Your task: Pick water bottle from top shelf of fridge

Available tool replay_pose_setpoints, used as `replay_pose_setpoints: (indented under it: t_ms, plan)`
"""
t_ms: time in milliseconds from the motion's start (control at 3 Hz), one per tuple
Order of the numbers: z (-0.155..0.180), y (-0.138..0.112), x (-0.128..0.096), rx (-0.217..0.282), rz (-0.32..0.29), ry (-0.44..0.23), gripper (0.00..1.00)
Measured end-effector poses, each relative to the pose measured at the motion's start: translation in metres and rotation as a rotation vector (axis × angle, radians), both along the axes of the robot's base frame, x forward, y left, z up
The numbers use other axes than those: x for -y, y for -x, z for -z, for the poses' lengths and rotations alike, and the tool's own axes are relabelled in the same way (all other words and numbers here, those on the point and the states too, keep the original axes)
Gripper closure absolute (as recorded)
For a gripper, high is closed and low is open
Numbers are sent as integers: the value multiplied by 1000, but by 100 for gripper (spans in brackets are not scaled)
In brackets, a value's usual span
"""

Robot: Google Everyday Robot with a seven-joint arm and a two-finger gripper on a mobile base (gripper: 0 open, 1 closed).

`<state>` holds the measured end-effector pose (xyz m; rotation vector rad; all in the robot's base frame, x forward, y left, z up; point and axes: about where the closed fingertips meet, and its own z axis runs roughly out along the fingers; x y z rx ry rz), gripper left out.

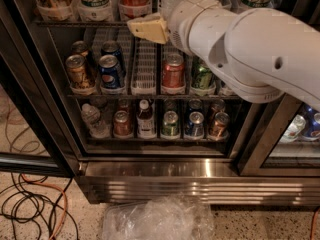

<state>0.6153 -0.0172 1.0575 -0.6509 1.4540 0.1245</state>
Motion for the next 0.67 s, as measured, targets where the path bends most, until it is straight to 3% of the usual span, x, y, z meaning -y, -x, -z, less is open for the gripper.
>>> replay_pose_setpoints:
  t_ms: [333, 667]
  plan:
    - [5, -23, -3, 17, 9, 21, 14]
    - [4, -24, -6, 18, 4, 23, 25]
